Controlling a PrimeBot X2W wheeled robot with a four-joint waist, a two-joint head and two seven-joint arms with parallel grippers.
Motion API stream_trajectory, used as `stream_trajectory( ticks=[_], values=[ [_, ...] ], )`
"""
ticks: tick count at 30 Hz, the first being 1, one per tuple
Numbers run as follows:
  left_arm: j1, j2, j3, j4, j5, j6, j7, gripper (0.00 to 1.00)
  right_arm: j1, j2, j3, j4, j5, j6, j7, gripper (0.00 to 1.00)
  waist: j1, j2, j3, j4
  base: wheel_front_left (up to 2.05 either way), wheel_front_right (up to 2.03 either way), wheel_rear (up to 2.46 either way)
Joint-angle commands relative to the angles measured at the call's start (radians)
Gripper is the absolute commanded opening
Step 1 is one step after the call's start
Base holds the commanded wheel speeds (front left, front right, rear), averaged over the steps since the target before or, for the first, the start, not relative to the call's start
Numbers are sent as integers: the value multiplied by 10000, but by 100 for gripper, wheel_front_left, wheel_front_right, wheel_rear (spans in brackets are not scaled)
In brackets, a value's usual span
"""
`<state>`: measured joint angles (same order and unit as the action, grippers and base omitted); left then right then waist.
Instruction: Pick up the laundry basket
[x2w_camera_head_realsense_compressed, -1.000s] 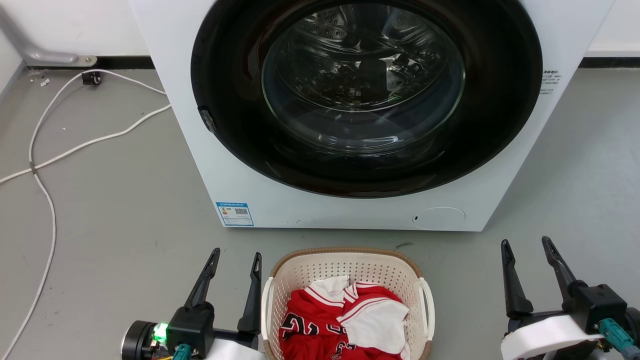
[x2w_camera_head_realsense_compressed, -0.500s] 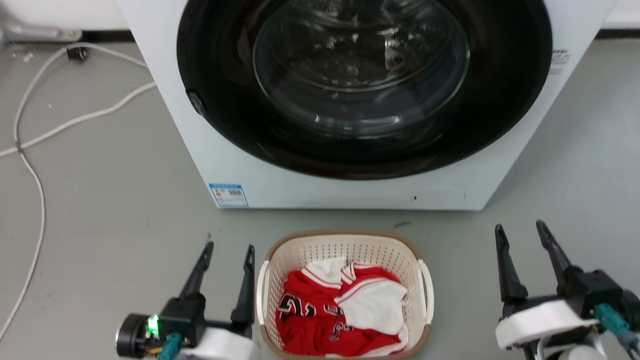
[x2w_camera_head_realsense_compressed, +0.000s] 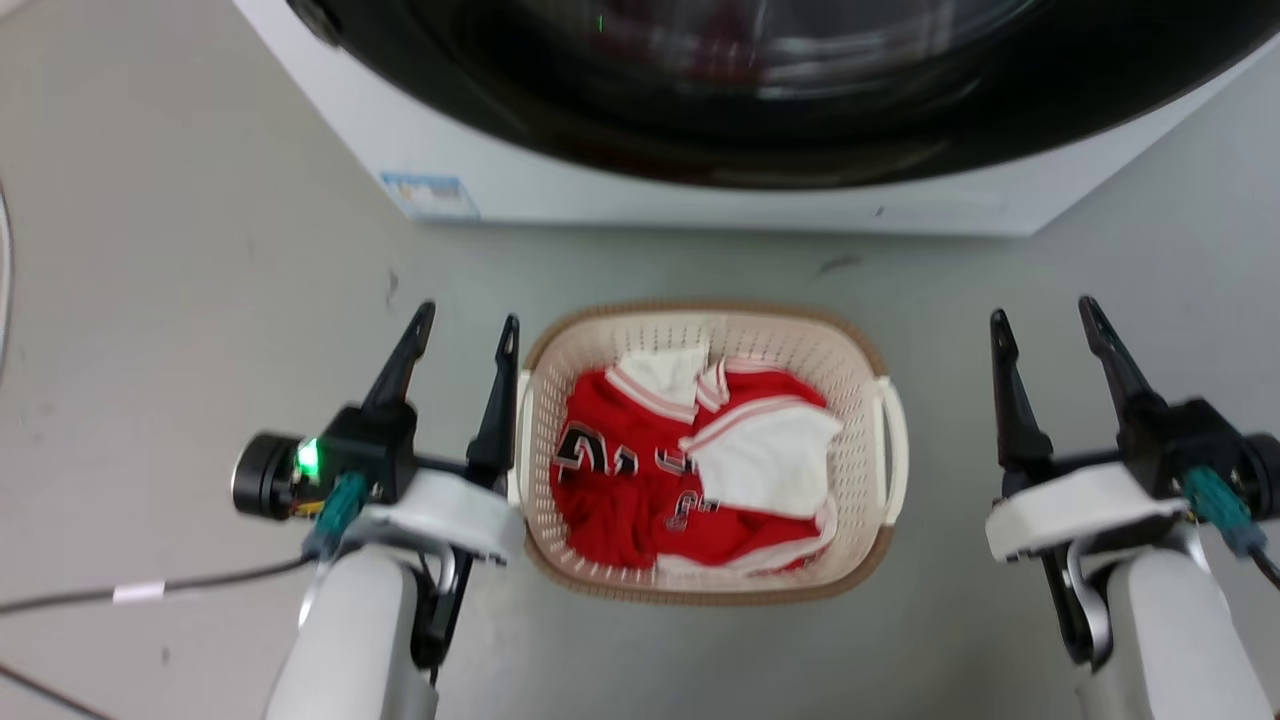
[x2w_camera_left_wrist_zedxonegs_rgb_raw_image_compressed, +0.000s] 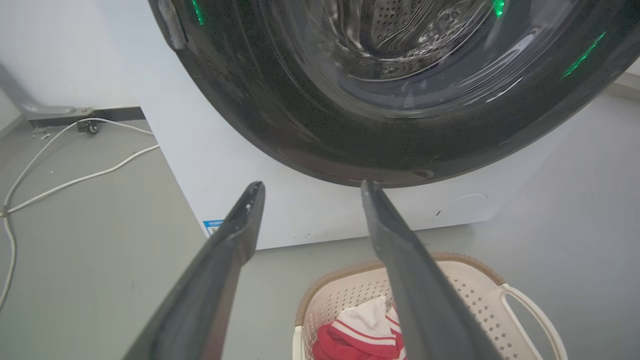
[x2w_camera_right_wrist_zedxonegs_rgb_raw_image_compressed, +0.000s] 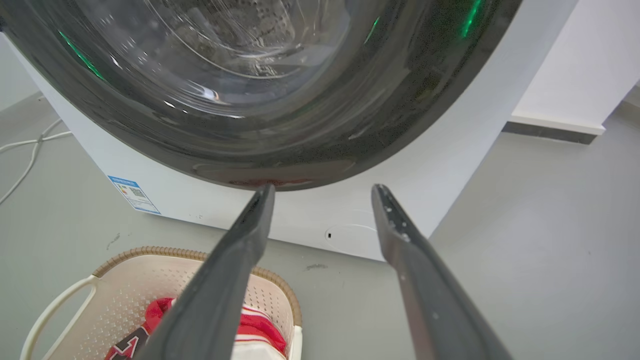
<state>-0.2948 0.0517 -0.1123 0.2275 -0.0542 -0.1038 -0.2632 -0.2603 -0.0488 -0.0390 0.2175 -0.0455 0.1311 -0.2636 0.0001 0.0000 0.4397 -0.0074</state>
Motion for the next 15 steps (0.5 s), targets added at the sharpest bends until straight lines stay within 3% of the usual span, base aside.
stream_trajectory(
  ticks=[1, 12, 15],
  values=[
    [-487, 75, -27, 333, 82, -73, -24, 100, -448, -25, -5, 306, -80, -7, -21, 100, -1, 0, 1217, 297, 0, 0, 0],
    [-3047, 490, -1003, 4394, -13, -254, -24, 100, -2827, -27, -272, 4066, -85, -7, 170, 100, -1, 0, 2728, 422, 0, 0, 0],
    [-3581, 455, -1028, 5298, -264, -262, -24, 100, -3403, -18, -380, 4941, -573, -7, 419, 100, -1, 0, 3011, 458, 0, 0, 0]
  ],
)
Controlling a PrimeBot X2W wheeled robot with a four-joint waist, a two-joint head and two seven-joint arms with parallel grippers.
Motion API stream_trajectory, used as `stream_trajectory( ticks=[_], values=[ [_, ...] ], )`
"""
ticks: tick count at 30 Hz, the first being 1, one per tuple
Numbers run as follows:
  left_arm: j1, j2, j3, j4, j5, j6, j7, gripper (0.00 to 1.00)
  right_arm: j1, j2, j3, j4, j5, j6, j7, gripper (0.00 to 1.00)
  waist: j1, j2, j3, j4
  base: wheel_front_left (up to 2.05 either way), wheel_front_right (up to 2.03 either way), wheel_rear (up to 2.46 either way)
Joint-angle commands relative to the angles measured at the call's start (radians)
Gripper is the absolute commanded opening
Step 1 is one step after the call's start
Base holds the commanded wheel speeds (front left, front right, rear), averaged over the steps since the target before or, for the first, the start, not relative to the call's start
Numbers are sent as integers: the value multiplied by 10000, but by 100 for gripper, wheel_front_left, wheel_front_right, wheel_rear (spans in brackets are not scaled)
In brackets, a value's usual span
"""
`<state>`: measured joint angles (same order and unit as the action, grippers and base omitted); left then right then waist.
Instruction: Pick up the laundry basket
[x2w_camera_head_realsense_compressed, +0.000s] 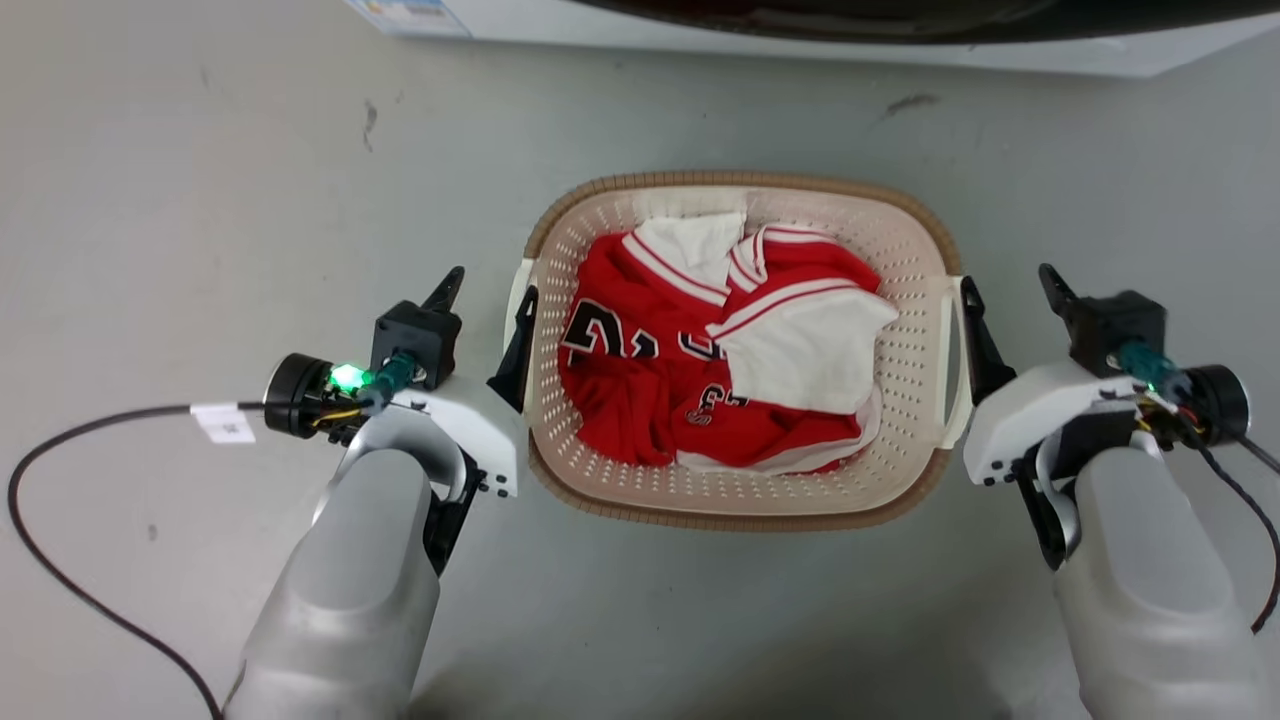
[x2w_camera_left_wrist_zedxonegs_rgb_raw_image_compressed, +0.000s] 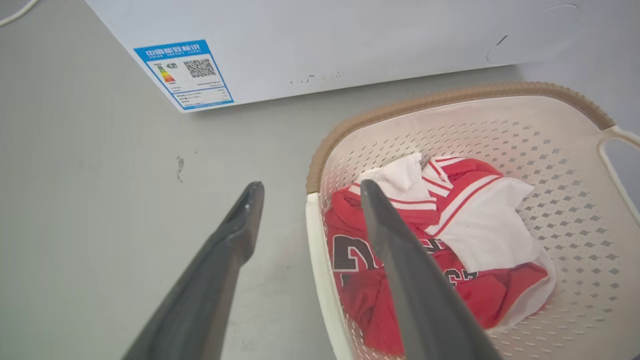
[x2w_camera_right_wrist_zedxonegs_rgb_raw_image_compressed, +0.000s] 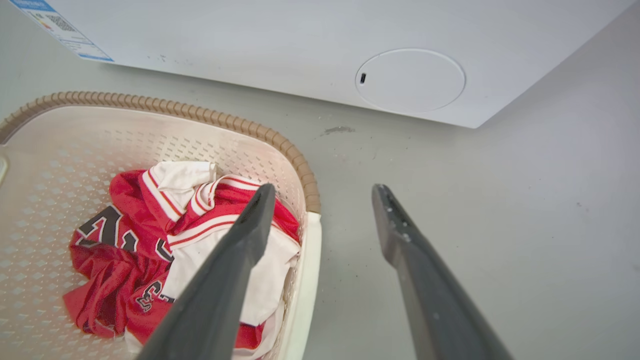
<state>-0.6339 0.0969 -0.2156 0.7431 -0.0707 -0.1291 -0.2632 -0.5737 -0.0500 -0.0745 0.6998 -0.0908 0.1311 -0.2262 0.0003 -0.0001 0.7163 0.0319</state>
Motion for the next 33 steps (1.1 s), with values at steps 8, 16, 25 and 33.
stream_trajectory(
  ticks=[8, 16, 25, 33],
  values=[
    [-1397, 139, -965, 2044, -794, -15, -24, 100, -1242, -5, -349, 1847, -723, -7, 450, 100, -3, 1, 785, 61, 0, 0, 0],
    [-2262, 289, -2418, 3321, -1972, -17, 89, 100, -1959, 0, -402, 3154, -616, -7, 797, 100, -3, 1, 1091, 36, 0, 0, 0],
    [-2804, 522, -4181, 3641, -3943, -17, 1489, 100, -2592, -3, -139, 4228, -464, -7, 1366, 100, -3, 1, 1226, -6, 0, 0, 0],
    [-2895, 976, -5494, 3204, -5220, -18, 1957, 100, -2884, -6, -69, 4745, -392, -7, 1693, 100, -3, 1, 1341, -20, 0, 0, 0]
  ],
)
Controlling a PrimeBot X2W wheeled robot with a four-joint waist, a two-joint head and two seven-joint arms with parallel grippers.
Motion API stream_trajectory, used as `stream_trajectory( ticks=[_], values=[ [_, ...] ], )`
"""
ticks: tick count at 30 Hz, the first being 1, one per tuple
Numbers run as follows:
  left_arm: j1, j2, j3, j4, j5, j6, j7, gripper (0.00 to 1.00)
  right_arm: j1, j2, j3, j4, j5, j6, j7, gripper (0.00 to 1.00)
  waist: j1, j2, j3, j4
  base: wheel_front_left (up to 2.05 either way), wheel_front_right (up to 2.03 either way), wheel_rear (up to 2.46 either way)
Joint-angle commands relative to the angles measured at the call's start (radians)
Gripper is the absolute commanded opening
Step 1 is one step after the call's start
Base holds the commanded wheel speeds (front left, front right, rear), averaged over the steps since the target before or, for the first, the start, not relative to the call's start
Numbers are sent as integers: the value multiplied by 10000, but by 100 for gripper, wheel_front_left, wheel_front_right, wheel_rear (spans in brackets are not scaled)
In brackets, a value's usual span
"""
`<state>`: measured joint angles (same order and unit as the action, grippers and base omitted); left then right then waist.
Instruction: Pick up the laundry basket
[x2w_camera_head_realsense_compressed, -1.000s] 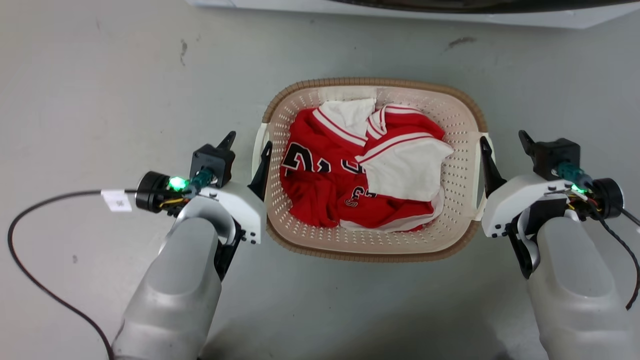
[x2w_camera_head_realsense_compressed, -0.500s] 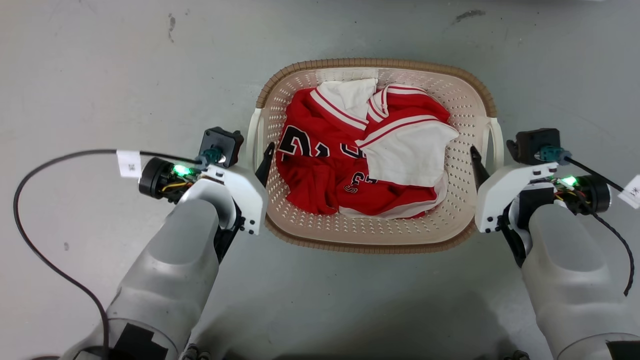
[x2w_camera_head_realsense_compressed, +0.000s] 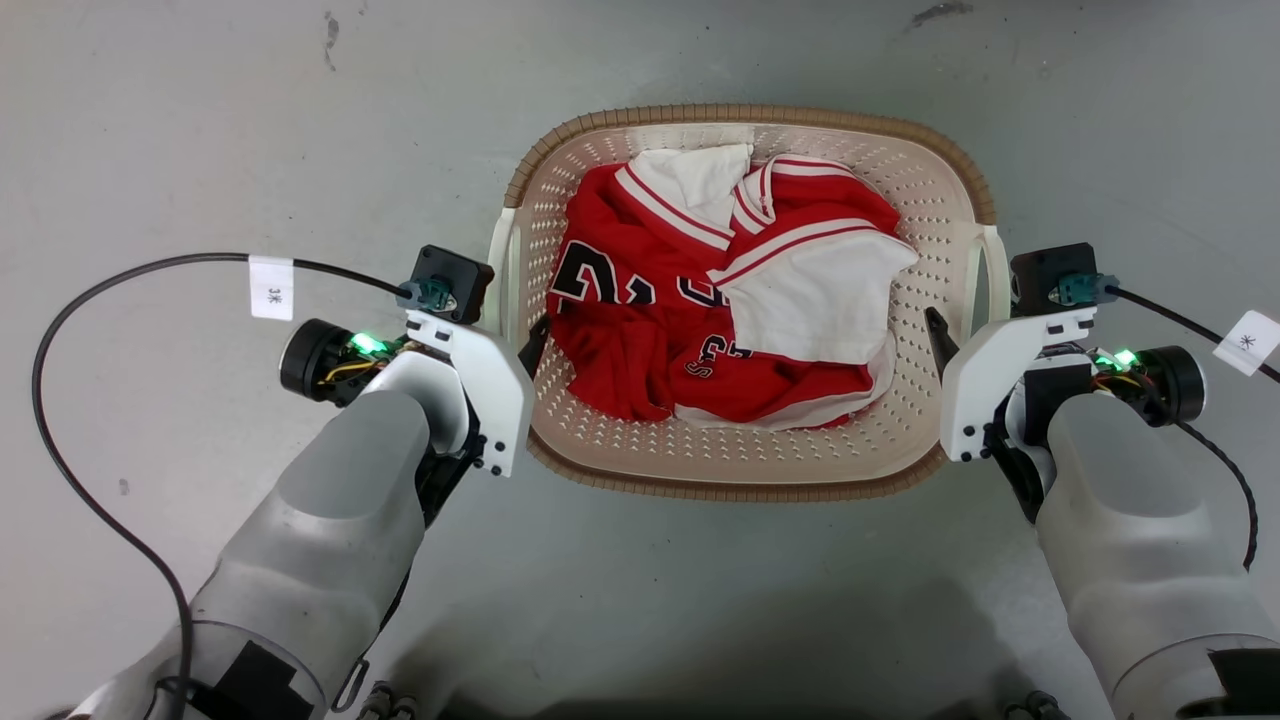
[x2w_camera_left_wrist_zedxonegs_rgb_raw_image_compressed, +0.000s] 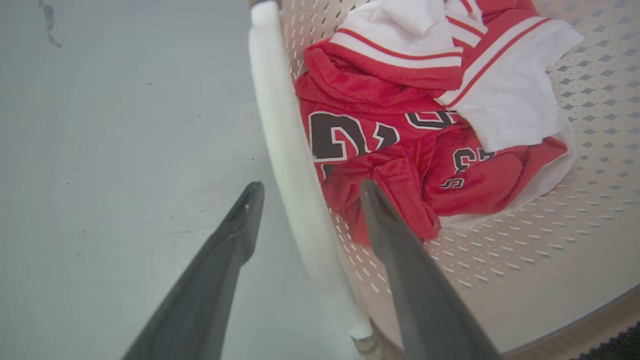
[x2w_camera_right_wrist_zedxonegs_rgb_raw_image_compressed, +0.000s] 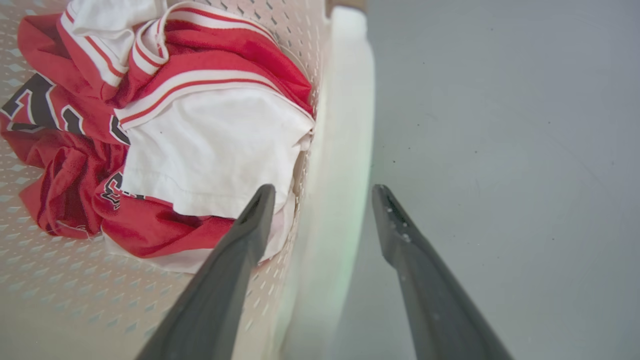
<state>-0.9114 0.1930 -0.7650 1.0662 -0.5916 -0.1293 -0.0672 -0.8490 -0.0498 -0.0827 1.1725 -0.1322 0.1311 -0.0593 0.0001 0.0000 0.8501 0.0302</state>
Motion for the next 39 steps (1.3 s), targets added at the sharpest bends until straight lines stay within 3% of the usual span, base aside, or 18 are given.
stream_trajectory(
  ticks=[1, 8, 9, 10, 11, 24, 39],
  values=[
    [-137, 80, -169, -79, -151, -16, 30, 100, -158, -10, 14, 60, 39, -7, 18, 100, -1, 0, 18, -6, 0, 0, 0],
    [-255, 374, -1117, -181, -1059, -16, 58, 100, -392, -6, -36, 173, -95, -7, -126, 100, -1, 0, 112, -15, 0, 0, 0],
    [-263, 371, -1235, -217, -1224, -16, 96, 45, -412, -5, -9, 236, -25, -7, -116, 100, -1, 0, 124, 3, 0, 0, 0],
    [-278, 400, -1343, -242, -1357, -16, 102, 0, -434, -5, 25, 280, 22, -7, -114, 34, -1, 0, 133, 16, 0, 0, 0],
    [-303, 437, -1464, -260, -1478, -16, 101, 0, -465, -6, 41, 318, 59, -7, -111, 0, -1, 0, 139, 26, 0, 0, 0],
    [-129, 761, -3082, -740, -3131, -44, 412, 0, -394, -45, -36, 533, -369, -10, 137, 0, -1, 0, -204, 52, 0, 0, 0],
    [603, 1670, -4770, -1749, -4917, -54, 1501, 0, 32, -67, 1318, 1092, 624, -11, 2402, 0, -1, 0, -3296, -311, 0, 0, 0]
  ],
)
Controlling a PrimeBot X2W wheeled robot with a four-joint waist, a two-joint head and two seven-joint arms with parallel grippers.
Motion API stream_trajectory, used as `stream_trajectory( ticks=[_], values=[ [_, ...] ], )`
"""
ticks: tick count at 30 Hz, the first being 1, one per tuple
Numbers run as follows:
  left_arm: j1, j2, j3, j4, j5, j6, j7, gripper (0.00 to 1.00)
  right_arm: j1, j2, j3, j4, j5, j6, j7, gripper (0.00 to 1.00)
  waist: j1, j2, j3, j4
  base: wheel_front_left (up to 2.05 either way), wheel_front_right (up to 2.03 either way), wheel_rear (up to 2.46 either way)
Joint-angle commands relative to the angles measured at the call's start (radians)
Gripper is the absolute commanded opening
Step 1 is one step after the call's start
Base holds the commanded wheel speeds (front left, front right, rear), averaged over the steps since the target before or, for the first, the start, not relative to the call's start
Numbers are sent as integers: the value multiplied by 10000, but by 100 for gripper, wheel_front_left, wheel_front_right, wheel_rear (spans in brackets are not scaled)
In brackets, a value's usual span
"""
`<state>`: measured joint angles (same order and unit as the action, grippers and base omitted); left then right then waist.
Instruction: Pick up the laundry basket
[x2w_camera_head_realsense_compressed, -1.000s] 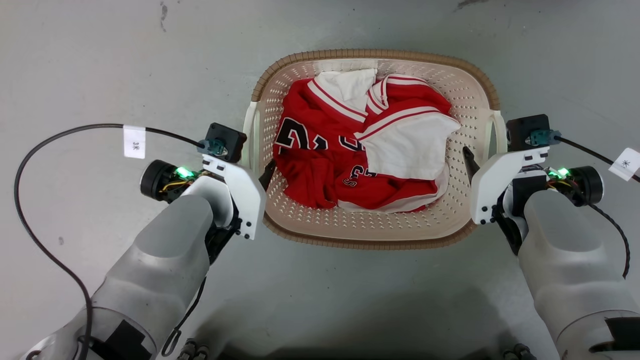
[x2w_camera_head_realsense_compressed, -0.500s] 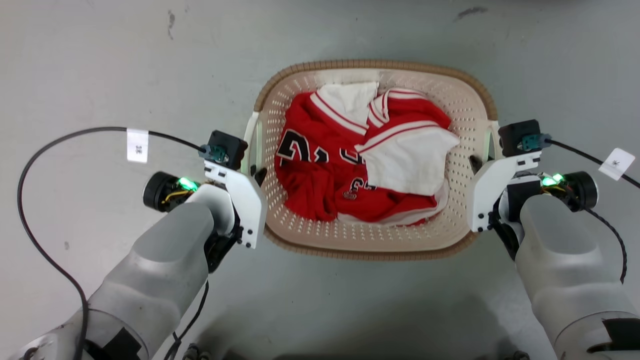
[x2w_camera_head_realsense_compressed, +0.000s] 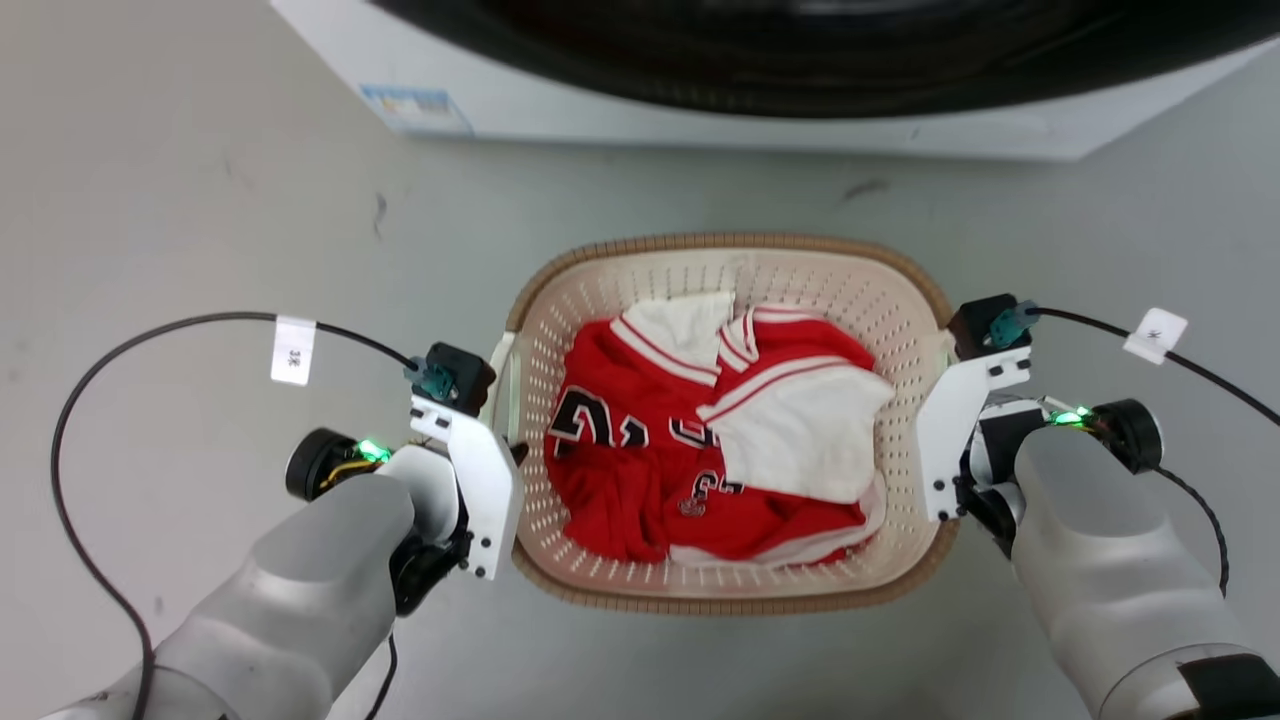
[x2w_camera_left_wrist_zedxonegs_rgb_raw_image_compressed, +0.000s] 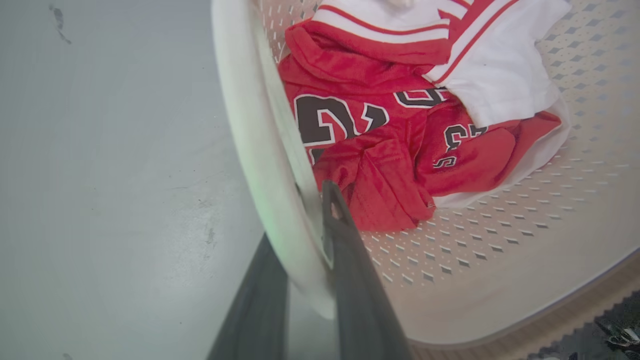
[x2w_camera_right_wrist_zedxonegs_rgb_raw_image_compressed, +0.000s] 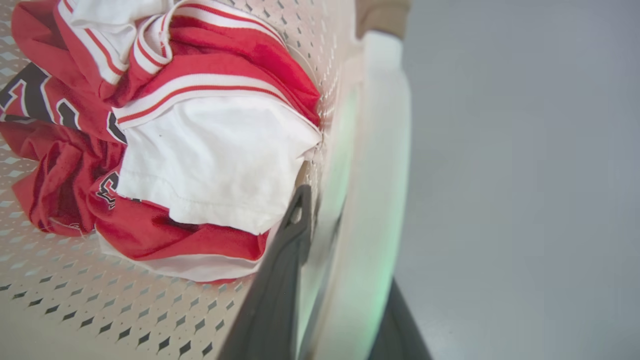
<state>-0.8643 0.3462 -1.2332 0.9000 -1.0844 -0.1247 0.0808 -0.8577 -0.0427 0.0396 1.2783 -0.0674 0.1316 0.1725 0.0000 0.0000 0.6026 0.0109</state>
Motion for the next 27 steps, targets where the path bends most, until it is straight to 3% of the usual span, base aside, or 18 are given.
stream_trajectory(
  ticks=[1, 17, 27],
  values=[
    [218, 204, -147, -169, -98, -100, 137, 0, 202, -138, 236, 49, 58, -15, 267, 0, 0, 0, -1110, -133, 0, 0, 0],
    [618, 1245, -446, -1362, -1567, -100, 2536, 0, 641, -187, 2196, -73, 1794, -19, 2079, 0, 0, 0, -4402, -325, 0, 0, 0],
    [899, 1663, -485, -1881, -1495, -101, 3683, 0, 1091, -194, 3582, -477, 3075, -12, 3409, 0, 0, 0, -5627, -460, 0, 0, 0]
  ],
)
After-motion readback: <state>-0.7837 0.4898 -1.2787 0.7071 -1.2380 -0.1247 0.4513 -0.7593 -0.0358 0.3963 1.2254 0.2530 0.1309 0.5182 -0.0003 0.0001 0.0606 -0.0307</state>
